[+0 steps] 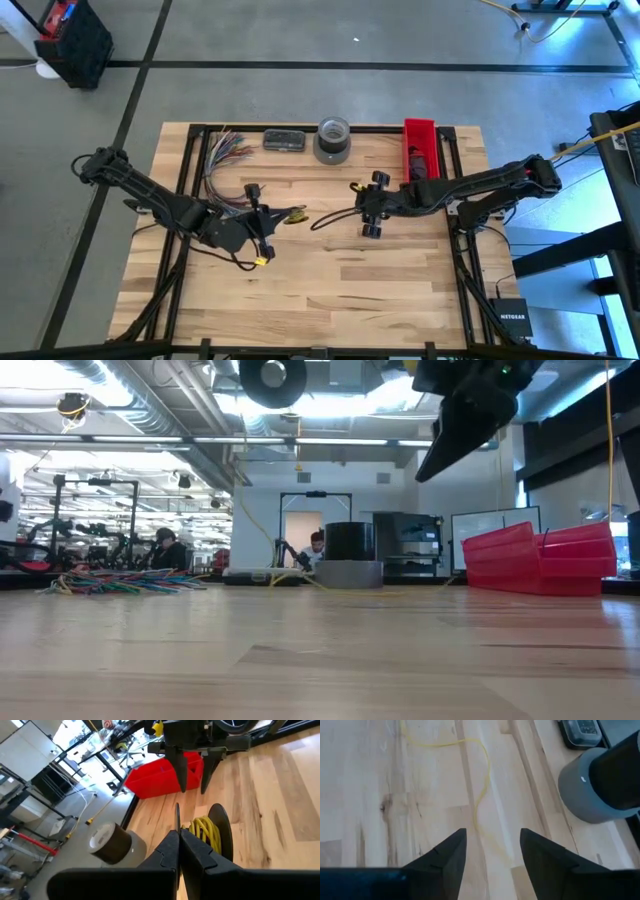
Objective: Coil cords
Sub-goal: Uncoil the yellow wire from the black spool
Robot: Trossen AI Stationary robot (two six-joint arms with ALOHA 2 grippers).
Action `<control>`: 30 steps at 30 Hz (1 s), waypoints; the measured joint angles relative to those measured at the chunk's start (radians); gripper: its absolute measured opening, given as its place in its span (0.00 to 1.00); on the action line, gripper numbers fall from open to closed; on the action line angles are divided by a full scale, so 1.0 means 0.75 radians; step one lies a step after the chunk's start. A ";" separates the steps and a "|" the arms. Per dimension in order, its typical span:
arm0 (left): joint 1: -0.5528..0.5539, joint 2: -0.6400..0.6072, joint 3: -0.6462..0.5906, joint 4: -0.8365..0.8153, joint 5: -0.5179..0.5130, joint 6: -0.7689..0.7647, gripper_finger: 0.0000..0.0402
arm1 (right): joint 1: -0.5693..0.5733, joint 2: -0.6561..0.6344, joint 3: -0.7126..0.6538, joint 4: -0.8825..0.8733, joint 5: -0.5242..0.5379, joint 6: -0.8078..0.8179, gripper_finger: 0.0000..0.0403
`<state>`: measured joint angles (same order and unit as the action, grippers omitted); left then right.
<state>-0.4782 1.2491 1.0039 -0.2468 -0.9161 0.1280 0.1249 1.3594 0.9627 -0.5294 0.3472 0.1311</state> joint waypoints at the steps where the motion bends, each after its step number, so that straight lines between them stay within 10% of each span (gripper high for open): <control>1: 0.004 0.000 0.000 0.001 0.001 -0.002 0.00 | 0.000 -0.002 0.000 0.004 0.000 -0.006 0.48; 30: 0.028 0.000 0.000 0.005 0.000 -0.031 0.00 | -0.002 0.008 -0.002 0.256 0.084 -0.151 0.48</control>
<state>-0.4572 1.2491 1.0039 -0.2432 -0.9161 0.1043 0.1238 1.3655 0.9615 -0.3378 0.4099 0.0181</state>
